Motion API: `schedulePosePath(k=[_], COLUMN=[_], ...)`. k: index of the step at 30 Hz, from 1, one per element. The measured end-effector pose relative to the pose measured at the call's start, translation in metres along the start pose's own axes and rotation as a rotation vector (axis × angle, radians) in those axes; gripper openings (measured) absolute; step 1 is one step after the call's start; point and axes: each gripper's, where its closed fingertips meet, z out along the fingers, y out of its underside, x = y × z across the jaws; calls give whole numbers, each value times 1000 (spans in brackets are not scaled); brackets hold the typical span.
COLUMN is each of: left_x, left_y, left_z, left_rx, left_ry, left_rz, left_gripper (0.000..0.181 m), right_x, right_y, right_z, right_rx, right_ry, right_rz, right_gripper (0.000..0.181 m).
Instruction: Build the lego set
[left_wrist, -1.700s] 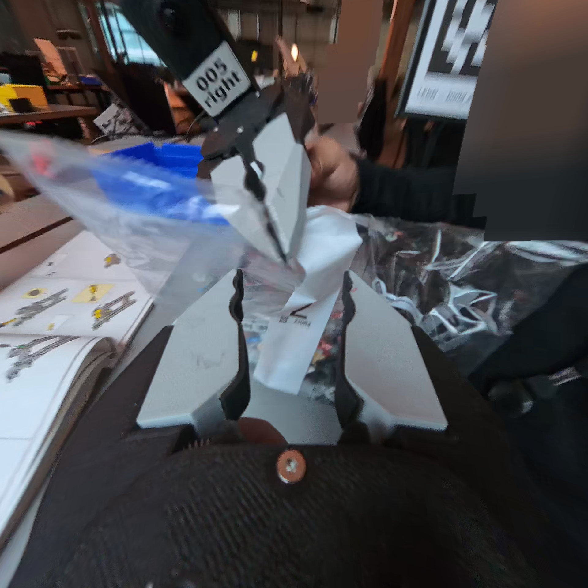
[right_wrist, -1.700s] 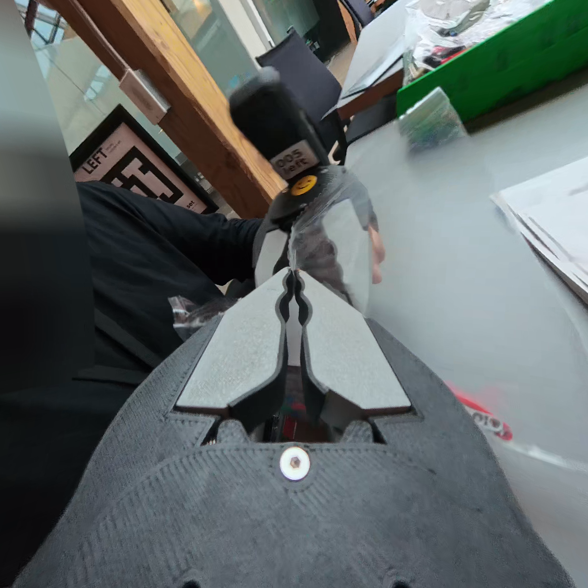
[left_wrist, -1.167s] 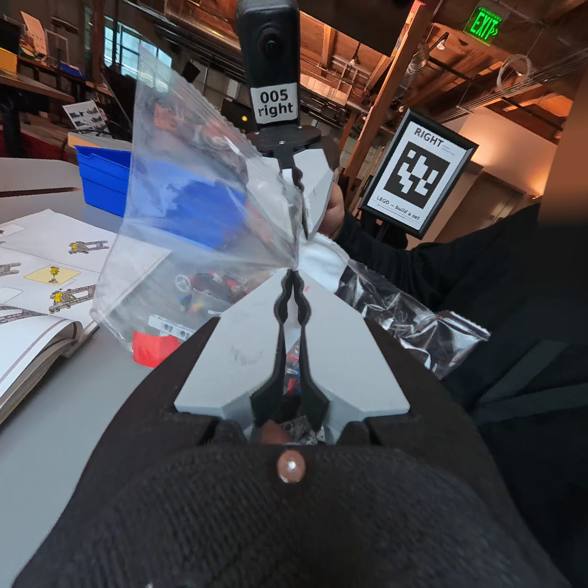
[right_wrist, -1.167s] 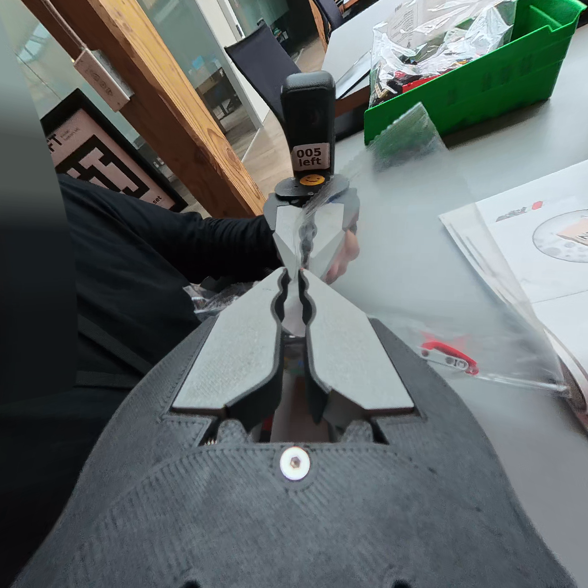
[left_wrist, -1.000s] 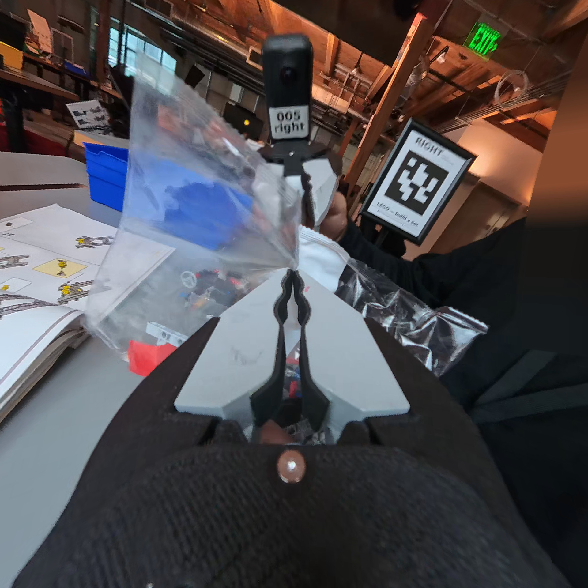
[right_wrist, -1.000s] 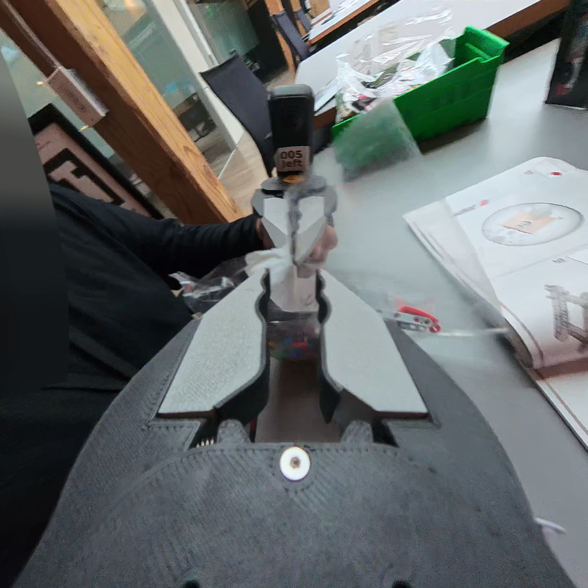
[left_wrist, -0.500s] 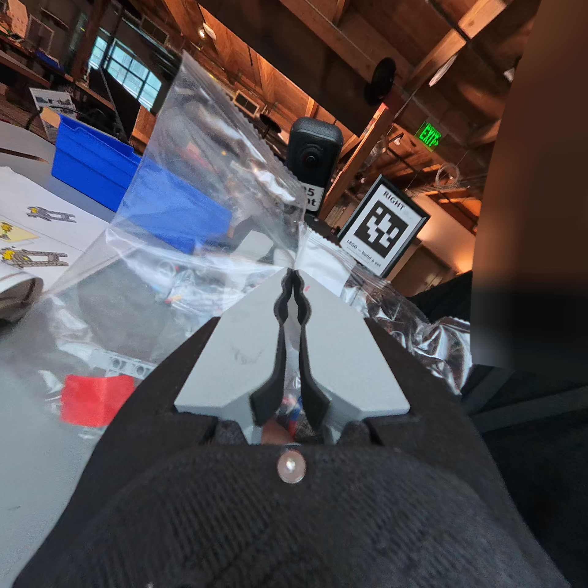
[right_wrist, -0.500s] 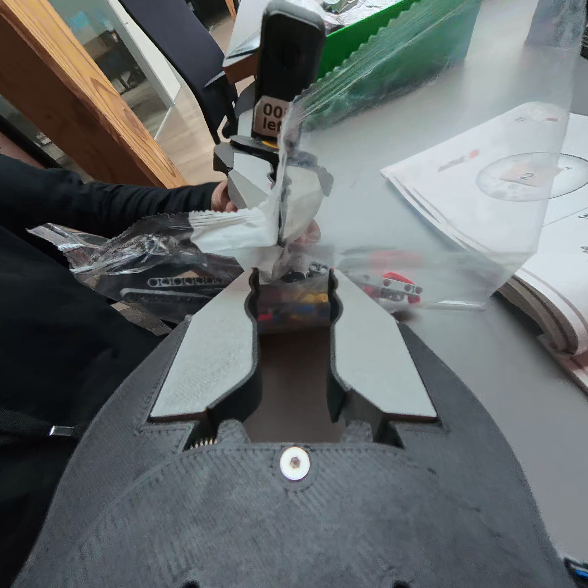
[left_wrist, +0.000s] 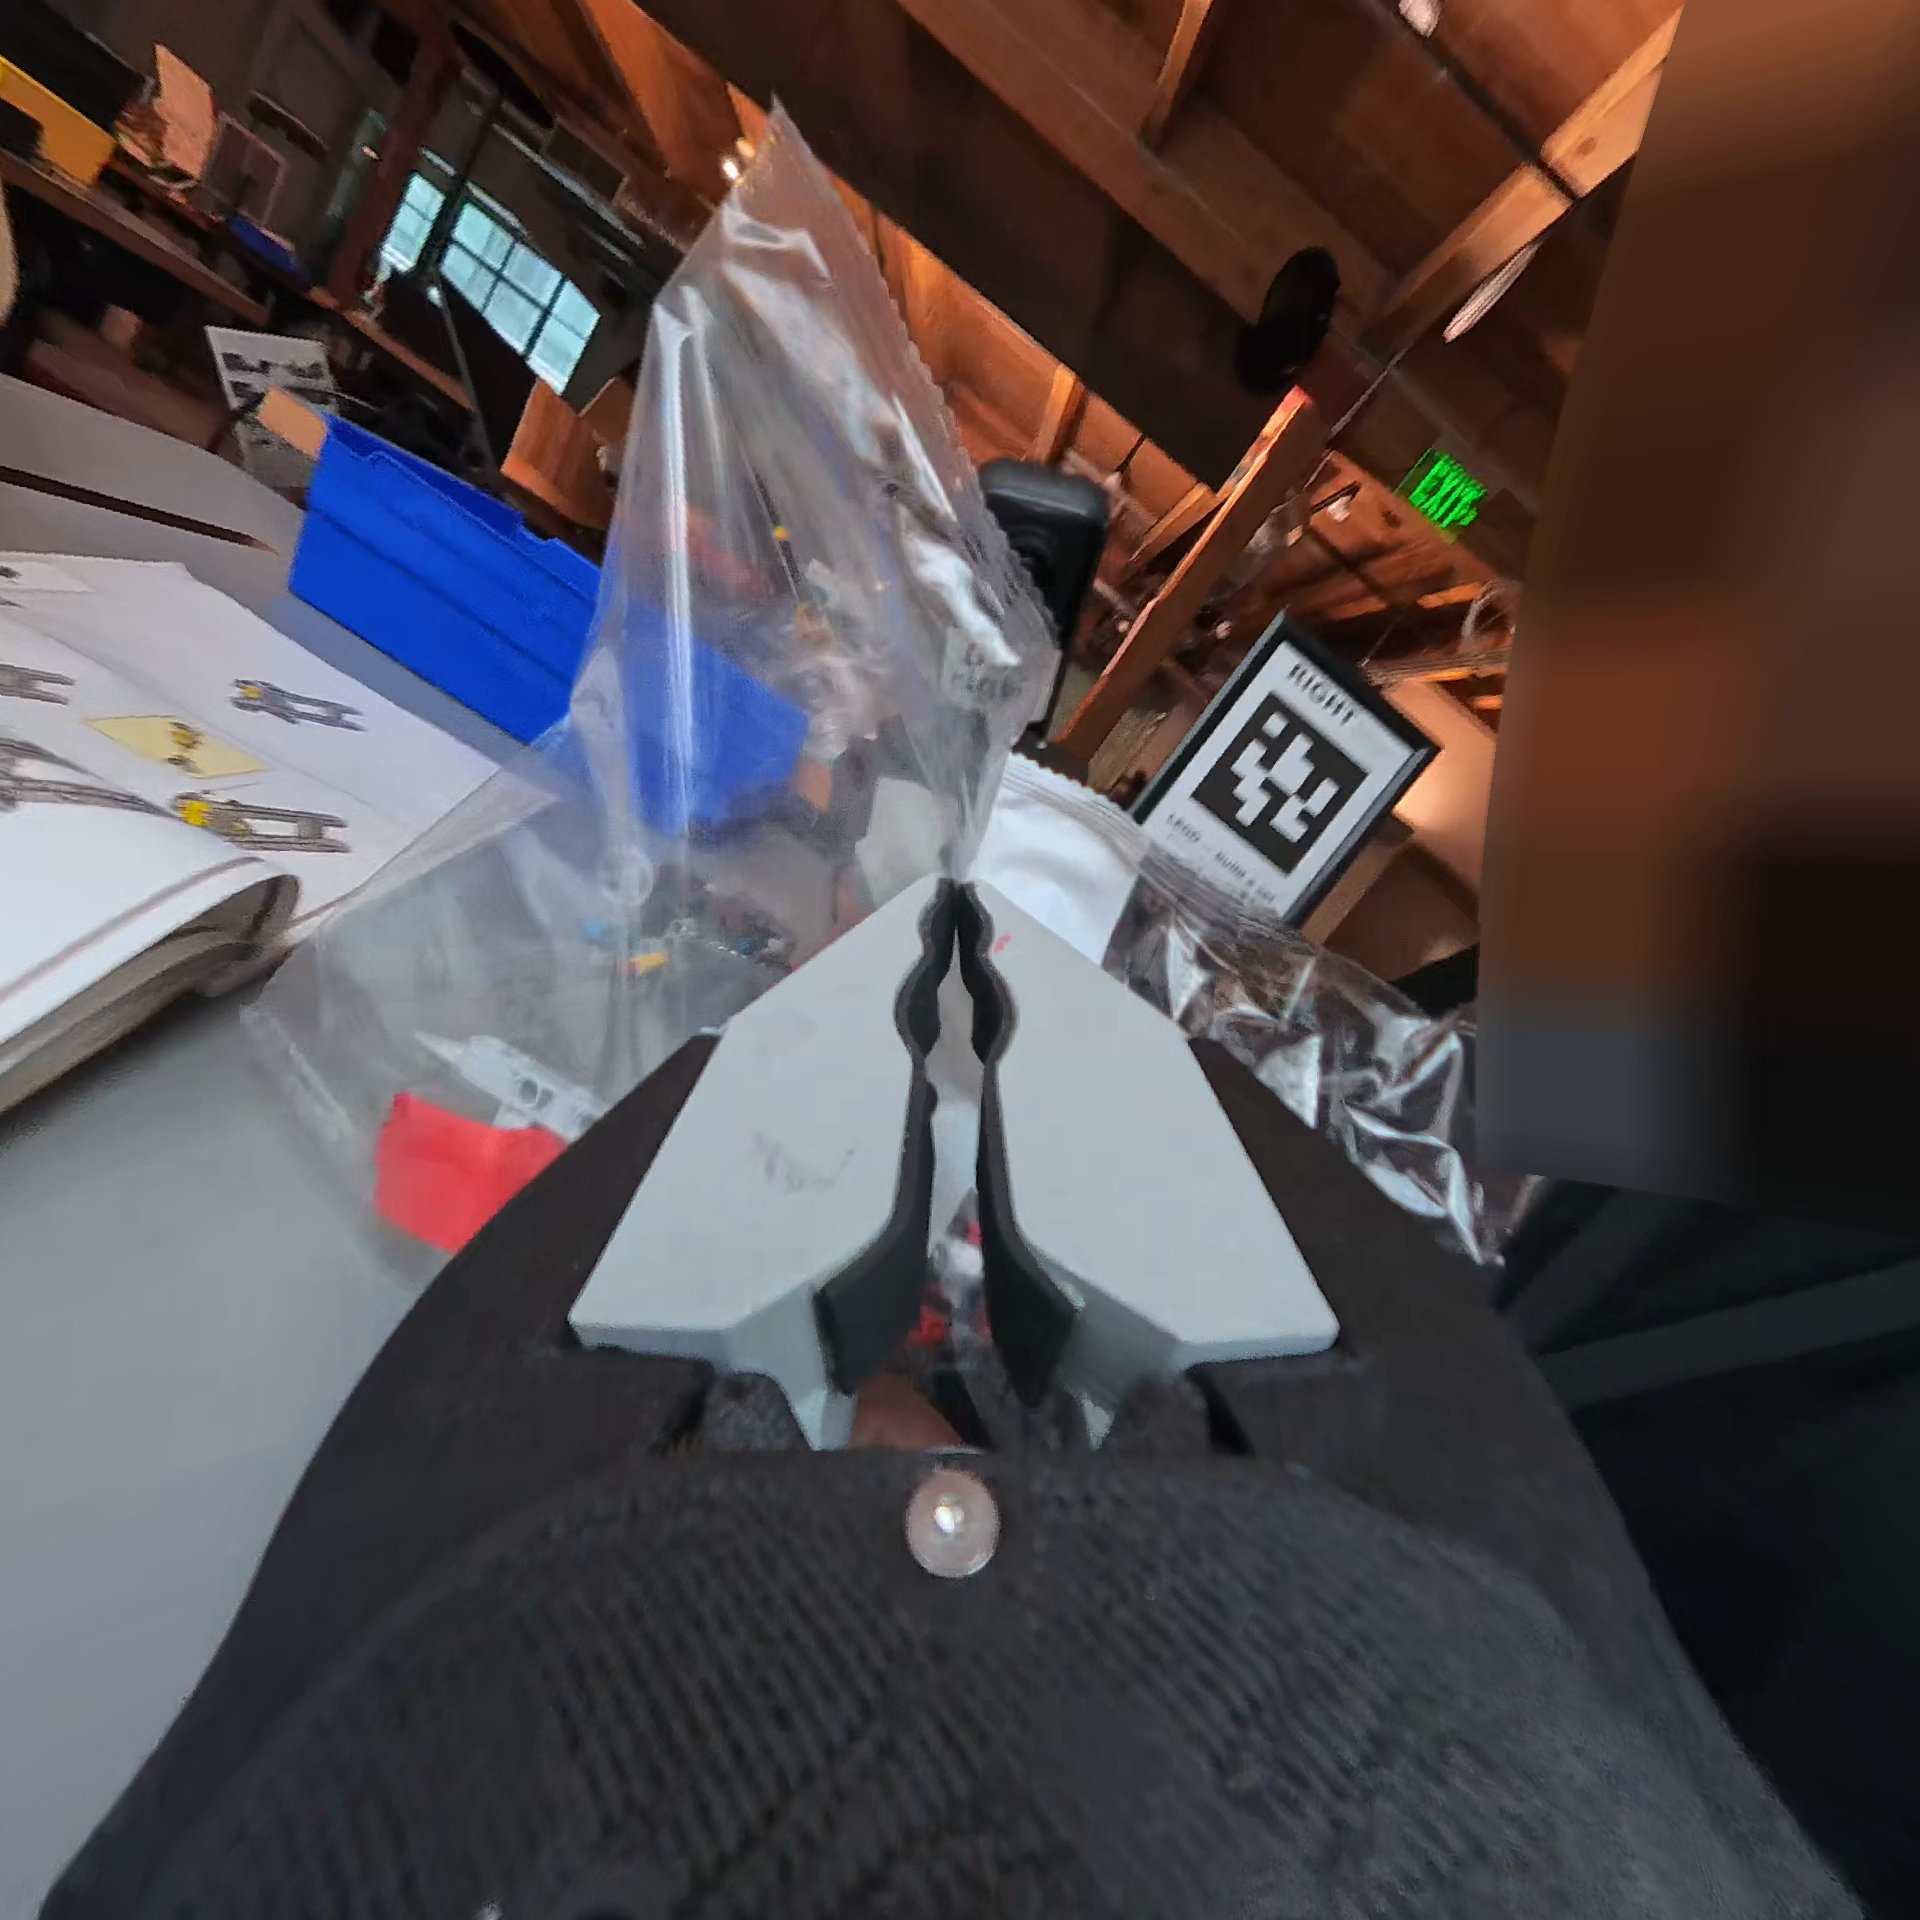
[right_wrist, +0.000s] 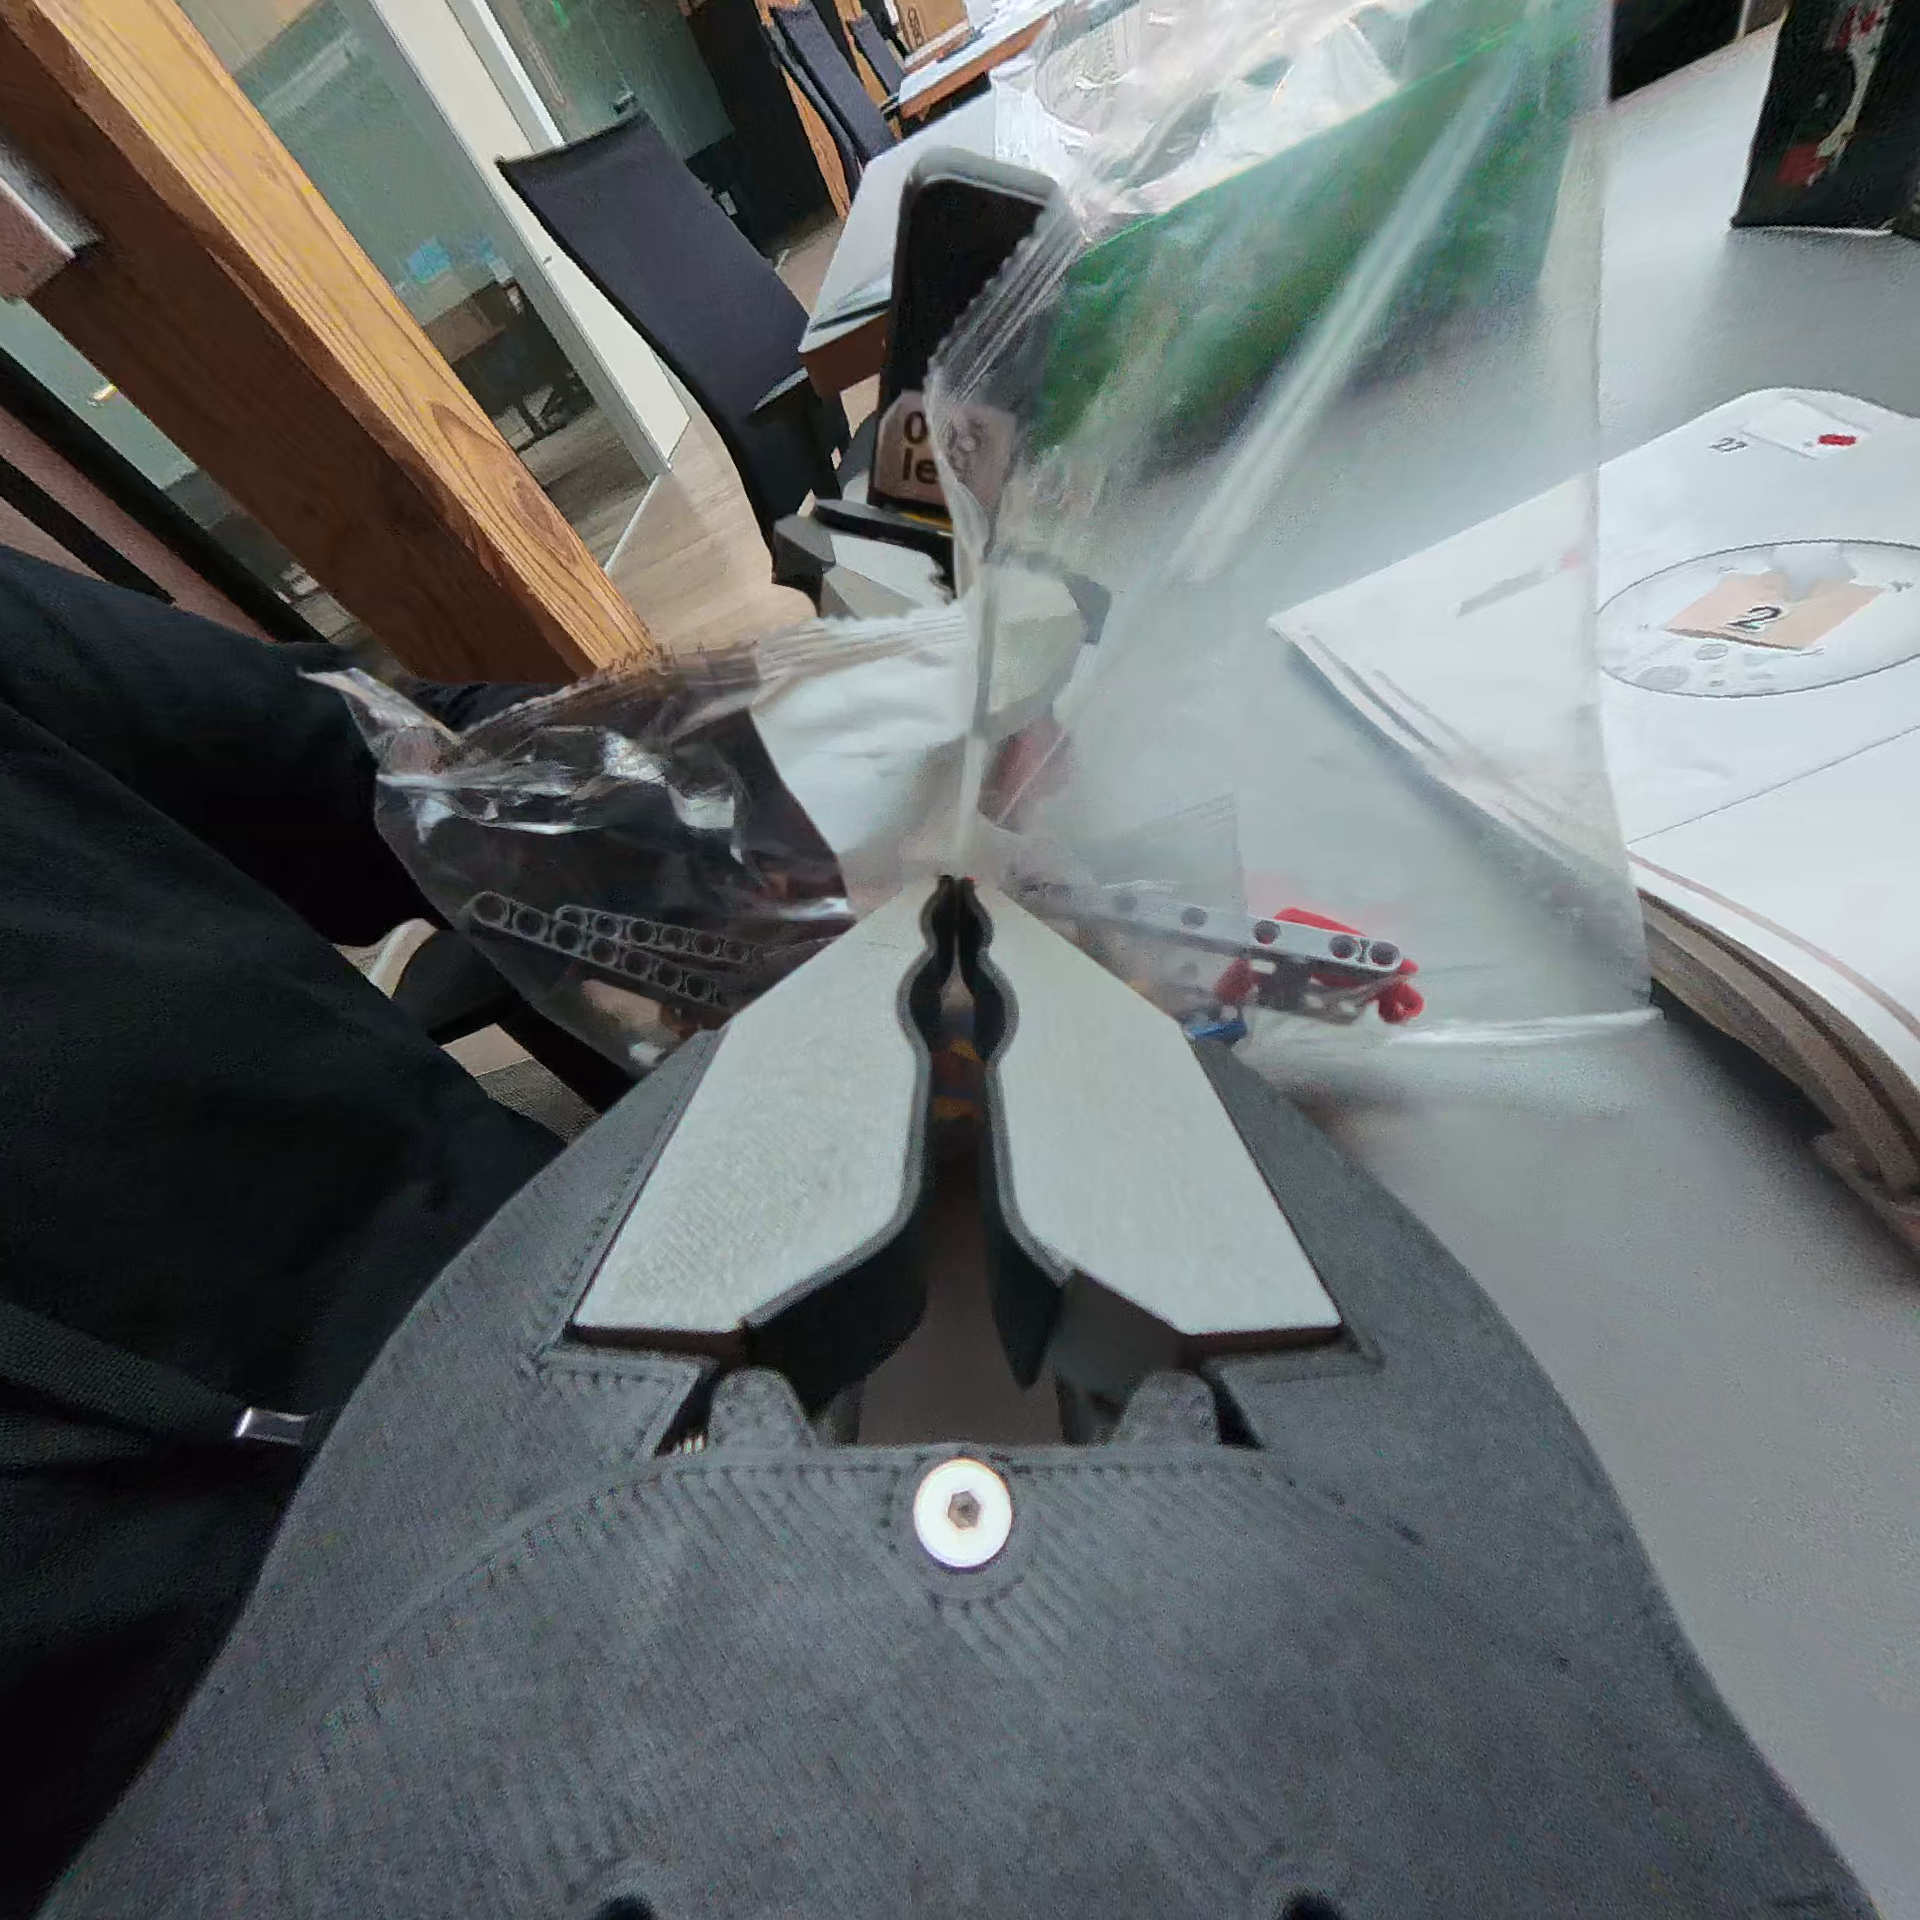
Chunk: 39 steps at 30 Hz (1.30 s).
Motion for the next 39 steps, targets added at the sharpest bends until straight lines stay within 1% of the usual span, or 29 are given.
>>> schedulePosePath(k=[2,5,7,10,11,13,15,17,18,20,22,24,27,29,31,34,36,39], left_x=[0,4,7,3,5,11,16,20,21,22,17,18,18,13,11,11,11,0], left_y=[2,4,7,15,15,11,11,15,15,17,19,20,19,16,11,8,10,10], left_z=[-1,-5,-10,-16,-17,-16,-14,-11,-10,-9,-13,-13,-16,-21,-28,-36,-40,-51], left_rx=[-66,-169,-226,-309,-313,-271,-235,-231,-225,-236,-271,-289,-302,-299,-286,-285,-282,-265], left_ry=[-30,-89,-115,-199,-204,-184,-156,-143,-151,-184,-246,-275,-284,-322,-353,-416,-444,-505], left_rz=[60,206,265,332,331,292,216,206,229,280,336,380,356,351,360,417,426,423], left_gripper=[0,0,0,0,0,0,12,25,22,3,1,0,0,0,0,0,0,0], right_x=[0,-2,-5,-1,-1,-5,-11,-12,-13,-14,-13,-13,-11,-4,0,13,16,22], right_y=[1,-2,-2,1,-1,-9,-15,-17,-16,-15,-14,-14,-16,-20,-24,-24,-24,-16], right_z=[-2,-5,-5,-4,-4,-5,-3,-1,0,0,-1,-2,-6,-14,-22,-33,-37,-37], right_rx=[-21,-21,-27,-50,-41,-12,-14,-35,-43,-51,-58,-65,-63,-62,-44,-35,-9,-9], right_ry=[22,70,64,97,100,97,88,100,95,83,109,137,170,235,254,325,313,324], right_rz=[-22,-81,-80,-95,-93,-106,-133,-158,-158,-153,-171,-196,-212,-244,-235,-224,-194,-173], right_gripper=[0,0,0,0,0,0,0,0,0,0,0,0,0,0,0,0,0,0])
